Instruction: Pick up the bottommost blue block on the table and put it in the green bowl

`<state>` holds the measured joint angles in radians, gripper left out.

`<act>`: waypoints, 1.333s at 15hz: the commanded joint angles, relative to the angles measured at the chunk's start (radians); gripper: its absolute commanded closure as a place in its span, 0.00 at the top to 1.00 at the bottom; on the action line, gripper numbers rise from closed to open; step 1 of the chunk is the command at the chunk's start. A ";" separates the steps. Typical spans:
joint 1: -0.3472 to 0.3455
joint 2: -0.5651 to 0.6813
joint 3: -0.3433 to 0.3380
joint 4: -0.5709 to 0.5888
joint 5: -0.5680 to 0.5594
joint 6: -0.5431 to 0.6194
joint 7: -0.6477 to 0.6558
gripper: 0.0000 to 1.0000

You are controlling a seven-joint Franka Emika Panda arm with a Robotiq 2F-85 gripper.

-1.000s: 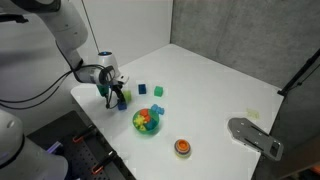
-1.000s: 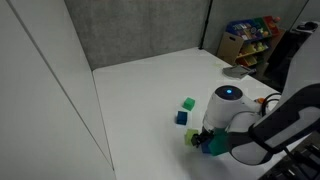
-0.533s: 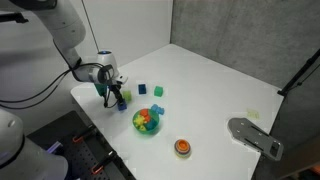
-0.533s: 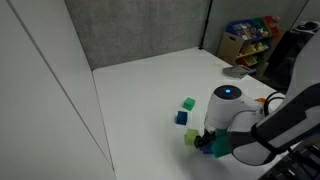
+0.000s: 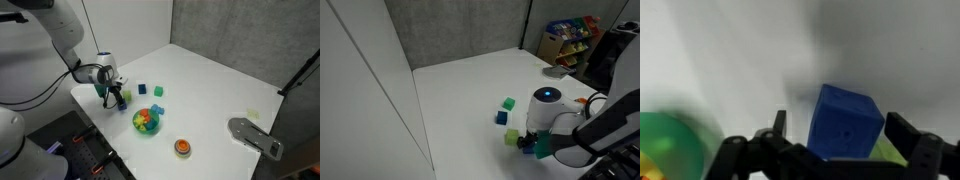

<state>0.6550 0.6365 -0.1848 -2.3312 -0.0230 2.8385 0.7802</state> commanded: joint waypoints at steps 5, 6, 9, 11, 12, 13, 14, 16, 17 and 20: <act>0.054 0.055 -0.046 0.020 -0.014 0.013 0.040 0.69; 0.058 0.055 -0.051 0.019 -0.015 0.014 0.039 0.60; 0.057 0.009 -0.080 -0.007 -0.020 0.009 0.024 0.36; 0.059 -0.024 -0.119 -0.027 -0.031 0.000 0.021 0.31; 0.057 -0.038 -0.138 -0.032 -0.036 -0.002 0.019 0.30; 0.063 -0.054 -0.169 -0.041 -0.048 -0.005 0.024 0.30; 0.065 -0.071 -0.195 -0.048 -0.061 -0.008 0.024 0.29; 0.063 -0.101 -0.241 -0.058 -0.090 -0.010 0.026 0.29; 0.055 -0.119 -0.259 -0.064 -0.104 -0.008 0.023 0.29; 0.056 -0.157 -0.324 -0.081 -0.152 -0.004 0.038 0.29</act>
<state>0.7068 0.5521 -0.4584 -2.3679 -0.1175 2.8469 0.7930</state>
